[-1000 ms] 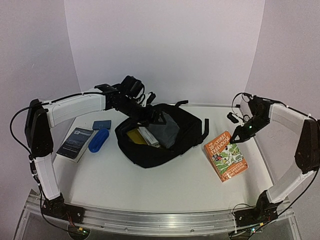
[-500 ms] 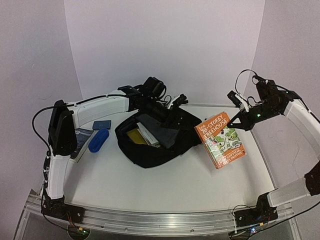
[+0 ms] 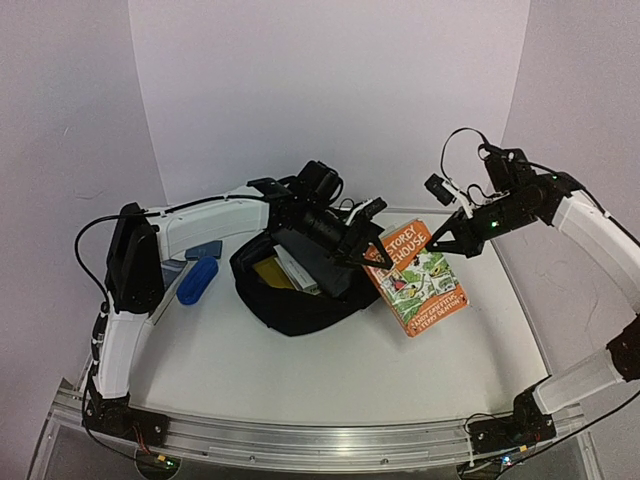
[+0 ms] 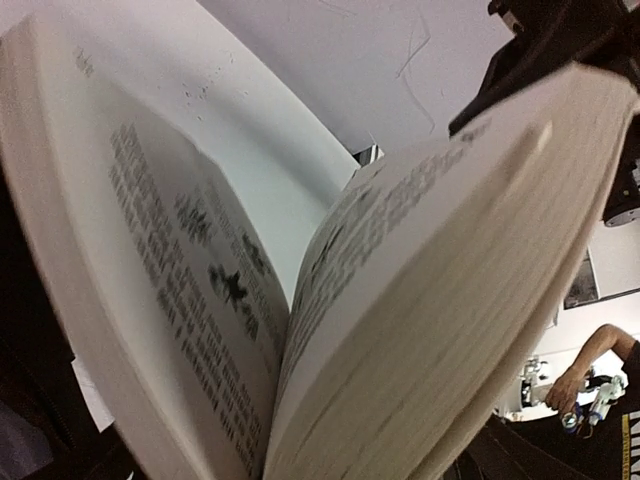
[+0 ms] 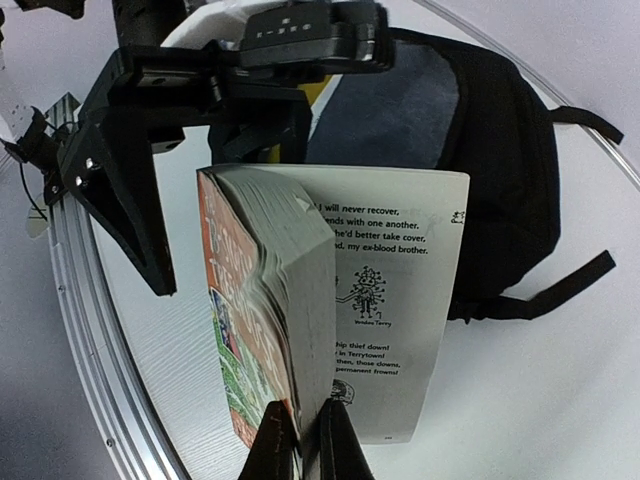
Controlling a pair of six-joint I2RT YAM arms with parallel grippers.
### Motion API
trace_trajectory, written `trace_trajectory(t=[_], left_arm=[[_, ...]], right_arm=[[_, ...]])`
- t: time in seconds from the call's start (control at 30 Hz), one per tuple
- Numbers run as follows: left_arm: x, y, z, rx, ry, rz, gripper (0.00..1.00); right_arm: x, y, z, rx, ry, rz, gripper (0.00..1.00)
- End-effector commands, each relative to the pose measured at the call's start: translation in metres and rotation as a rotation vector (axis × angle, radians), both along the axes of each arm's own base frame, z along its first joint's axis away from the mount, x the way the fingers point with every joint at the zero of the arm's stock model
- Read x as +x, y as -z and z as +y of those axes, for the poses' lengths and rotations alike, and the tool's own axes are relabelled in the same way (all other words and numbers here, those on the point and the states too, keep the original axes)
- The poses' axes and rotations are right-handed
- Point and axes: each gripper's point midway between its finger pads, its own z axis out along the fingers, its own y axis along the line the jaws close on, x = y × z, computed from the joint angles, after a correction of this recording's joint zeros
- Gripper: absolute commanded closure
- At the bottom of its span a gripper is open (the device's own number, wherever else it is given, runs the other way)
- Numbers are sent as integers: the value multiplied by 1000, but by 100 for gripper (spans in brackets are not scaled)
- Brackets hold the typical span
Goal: Pack the student bag
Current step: Pick up the book from the center of the board.
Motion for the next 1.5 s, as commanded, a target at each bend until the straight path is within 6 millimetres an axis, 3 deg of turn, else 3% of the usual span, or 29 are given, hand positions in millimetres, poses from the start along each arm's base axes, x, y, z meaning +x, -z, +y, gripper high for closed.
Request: trace_trajectory(t=[0.0, 0.23, 0.33, 0.4, 0.43, 0.5, 0.7, 0.83, 1.13, 1.3, 1.47], left_arm=[[-6, -38, -1, -85, 37, -40, 21], [-4, -54, 11, -99, -23, -60, 72], [14, -66, 26, -115, -115, -54, 89], [29, -86, 40, -156, -194, -73, 95], [39, -96, 49, -179, -240, -85, 97], [59, -114, 67, -222, -330, -95, 100], [96, -179, 124, -379, -547, -168, 100], [103, -211, 143, -485, -608, -185, 100], [84, -236, 144, -627, -536, -101, 100], [68, -248, 144, -694, -476, -62, 100], [59, -248, 149, -708, -478, -58, 100]], right_arm=[[7, -39, 31, 83, -88, -137, 100], [33, -44, 45, 100, -66, -121, 98], [53, -55, 50, 123, -9, -100, 65], [65, -64, 50, 151, 43, -79, 26], [72, -71, 48, 176, 76, -63, 12], [85, -85, 47, 239, 125, -21, 2], [95, -101, 48, 426, 178, 199, 2], [92, -103, 58, 525, 165, 295, 2], [86, -131, 96, 635, 35, 337, 2], [94, -125, 106, 652, 43, 386, 2], [97, -127, 116, 688, 32, 424, 4]])
